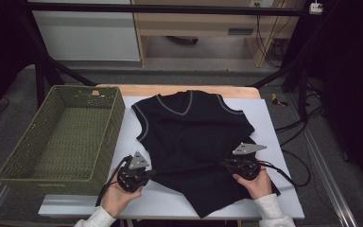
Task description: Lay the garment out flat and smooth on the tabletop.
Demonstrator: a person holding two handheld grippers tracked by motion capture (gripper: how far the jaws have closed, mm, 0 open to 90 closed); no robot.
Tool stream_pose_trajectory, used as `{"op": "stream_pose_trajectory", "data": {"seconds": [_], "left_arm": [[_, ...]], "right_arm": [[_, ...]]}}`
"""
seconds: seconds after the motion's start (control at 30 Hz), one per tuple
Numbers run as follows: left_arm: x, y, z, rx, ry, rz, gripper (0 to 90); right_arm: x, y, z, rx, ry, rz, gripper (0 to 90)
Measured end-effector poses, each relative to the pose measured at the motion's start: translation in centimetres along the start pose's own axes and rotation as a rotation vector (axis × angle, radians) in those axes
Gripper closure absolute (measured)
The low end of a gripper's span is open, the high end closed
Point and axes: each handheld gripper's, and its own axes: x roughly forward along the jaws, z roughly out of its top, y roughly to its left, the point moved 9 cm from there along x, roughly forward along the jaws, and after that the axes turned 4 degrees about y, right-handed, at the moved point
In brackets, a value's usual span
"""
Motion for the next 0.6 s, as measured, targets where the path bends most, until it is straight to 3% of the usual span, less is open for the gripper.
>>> {"op": "stream_pose_trajectory", "data": {"seconds": [0.1, 0.23, 0.37, 0.43, 0.5, 0.6], "left_arm": [[0.2, 1.6, -0.7, -0.031, 0.02, 0.028, 89.7], [1.0, 3.0, -1.1, -0.083, 0.034, 0.036, 89.6], [1.3, 3.4, -1.1, -0.093, 0.036, 0.058, 89.6], [1.3, 3.5, -1.0, -0.094, 0.037, 0.065, 89.6], [1.4, 3.7, -1.0, -0.105, 0.035, 0.062, 89.6], [1.5, 3.8, -1.0, -0.115, 0.03, 0.058, 89.6]], "right_arm": [[0.9, 0.8, 0.5, 0.002, -0.003, 0.003, 69.8], [0.8, 0.3, 0.9, -0.012, -0.016, -0.041, 54.0], [-1.7, -1.7, 1.0, -0.012, -0.079, -0.117, 46.3], [-2.8, -3.1, 0.3, -0.002, -0.076, -0.164, 42.8], [-4.0, -5.1, -1.2, 0.019, -0.047, -0.244, 40.5], [-4.6, -6.5, -2.7, 0.076, -0.043, -0.248, 39.3]]}}
